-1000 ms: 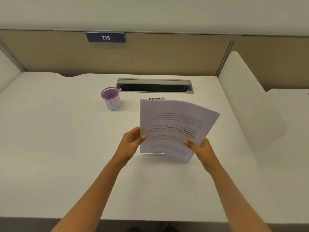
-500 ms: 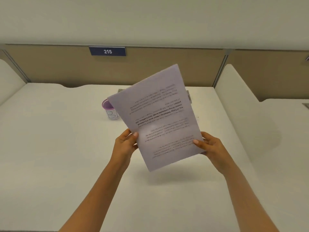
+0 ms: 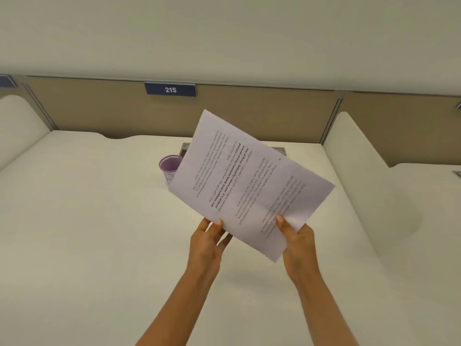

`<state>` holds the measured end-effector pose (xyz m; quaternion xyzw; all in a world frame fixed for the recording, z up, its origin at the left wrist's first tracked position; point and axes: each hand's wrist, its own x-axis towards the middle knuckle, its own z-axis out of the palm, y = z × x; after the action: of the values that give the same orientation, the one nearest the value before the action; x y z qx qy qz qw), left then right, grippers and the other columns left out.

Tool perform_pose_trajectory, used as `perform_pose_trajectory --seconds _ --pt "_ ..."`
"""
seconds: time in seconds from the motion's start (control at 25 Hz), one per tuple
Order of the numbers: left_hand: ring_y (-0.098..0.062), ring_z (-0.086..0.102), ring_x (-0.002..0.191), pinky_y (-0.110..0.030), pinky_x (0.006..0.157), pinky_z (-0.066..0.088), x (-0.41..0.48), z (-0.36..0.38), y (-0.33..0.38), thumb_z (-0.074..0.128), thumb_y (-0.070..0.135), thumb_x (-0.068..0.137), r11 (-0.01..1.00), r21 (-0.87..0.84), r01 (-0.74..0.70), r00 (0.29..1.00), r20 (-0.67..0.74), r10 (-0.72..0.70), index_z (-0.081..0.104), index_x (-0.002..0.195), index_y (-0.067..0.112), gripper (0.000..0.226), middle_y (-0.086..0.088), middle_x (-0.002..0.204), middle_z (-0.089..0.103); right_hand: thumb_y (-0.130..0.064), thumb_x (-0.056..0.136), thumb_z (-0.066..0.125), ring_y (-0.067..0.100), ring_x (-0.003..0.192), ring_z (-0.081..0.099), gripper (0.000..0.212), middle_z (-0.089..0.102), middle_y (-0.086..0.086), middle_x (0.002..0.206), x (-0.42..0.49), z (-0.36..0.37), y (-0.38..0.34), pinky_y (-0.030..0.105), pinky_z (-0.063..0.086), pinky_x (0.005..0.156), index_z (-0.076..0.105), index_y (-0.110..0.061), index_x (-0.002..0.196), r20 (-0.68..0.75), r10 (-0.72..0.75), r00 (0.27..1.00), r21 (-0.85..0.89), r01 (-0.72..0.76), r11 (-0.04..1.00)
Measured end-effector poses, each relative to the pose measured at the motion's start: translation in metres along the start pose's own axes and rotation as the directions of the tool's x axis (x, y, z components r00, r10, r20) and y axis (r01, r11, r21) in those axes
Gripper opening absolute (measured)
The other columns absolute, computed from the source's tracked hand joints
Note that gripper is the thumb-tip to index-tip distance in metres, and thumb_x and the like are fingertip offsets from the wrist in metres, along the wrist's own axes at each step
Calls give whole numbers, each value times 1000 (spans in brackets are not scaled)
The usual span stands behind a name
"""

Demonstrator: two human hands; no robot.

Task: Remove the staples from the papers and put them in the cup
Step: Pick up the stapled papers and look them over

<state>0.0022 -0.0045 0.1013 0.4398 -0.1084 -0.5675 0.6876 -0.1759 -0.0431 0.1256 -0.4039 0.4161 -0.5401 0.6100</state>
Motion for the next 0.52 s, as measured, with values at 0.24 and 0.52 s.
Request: perform_pose_trajectory --seconds 0.24,0.52 --pt "-21 69 101 -37 88 52 13 -44 86 62 21 91 817 465 -341 933 64 354 53 128 24 38 -3 114 71 -15 89 62 28 103 69 30 72 10 113 20 -60 -23 34 58 82 66 -7 117 122 42 992 -152 -23 988" --pt "-22 69 101 -35 89 57 18 -30 83 51 15 98 690 632 -352 935 274 227 65 118 14 25 1 111 74 -25 83 67 25 100 69 31 73 8 111 30 -77 -14 32 59 81 70 -11 111 172 92 981 -229 -51 972"
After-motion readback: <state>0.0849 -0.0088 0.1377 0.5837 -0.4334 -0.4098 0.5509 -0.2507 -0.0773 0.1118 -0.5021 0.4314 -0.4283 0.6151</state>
